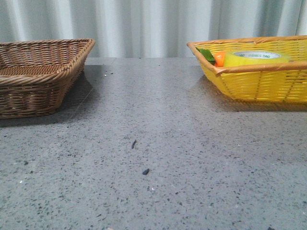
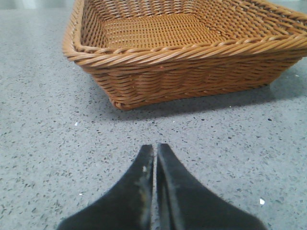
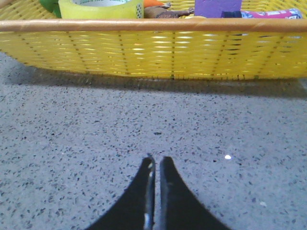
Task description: Transfer tape with both arms
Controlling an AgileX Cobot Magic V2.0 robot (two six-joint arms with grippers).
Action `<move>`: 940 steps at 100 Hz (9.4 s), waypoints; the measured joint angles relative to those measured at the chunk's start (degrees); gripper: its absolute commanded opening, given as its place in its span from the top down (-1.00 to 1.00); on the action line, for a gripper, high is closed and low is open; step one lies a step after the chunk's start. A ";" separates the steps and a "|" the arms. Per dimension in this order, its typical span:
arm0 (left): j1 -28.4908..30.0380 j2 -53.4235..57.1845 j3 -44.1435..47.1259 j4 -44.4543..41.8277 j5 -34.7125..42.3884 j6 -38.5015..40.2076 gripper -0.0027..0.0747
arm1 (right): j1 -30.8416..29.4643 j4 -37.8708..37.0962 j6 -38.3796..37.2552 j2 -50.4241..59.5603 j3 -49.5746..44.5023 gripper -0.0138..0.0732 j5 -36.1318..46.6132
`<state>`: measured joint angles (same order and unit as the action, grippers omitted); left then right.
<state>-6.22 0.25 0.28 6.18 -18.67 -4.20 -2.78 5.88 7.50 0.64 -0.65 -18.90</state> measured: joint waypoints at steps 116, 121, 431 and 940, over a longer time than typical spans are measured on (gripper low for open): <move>0.00 0.00 0.00 0.00 0.00 0.13 0.98 | 0.00 0.00 0.00 0.00 0.00 0.82 0.02; 0.00 0.00 0.00 0.00 0.00 0.13 0.98 | 0.00 0.00 0.00 0.00 0.00 0.82 0.22; -9.39 -28.96 -34.07 13.75 -7.17 -6.08 -0.15 | 8.57 10.26 8.50 -61.15 72.19 -0.24 -34.85; -19.03 -117.85 -115.33 8.04 -49.33 -1.56 -0.16 | 31.84 8.06 7.93 -23.88 54.89 0.79 -25.44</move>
<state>-25.25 -117.60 -115.05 14.21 -68.00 -5.76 29.06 13.94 15.43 -23.24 54.24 -44.34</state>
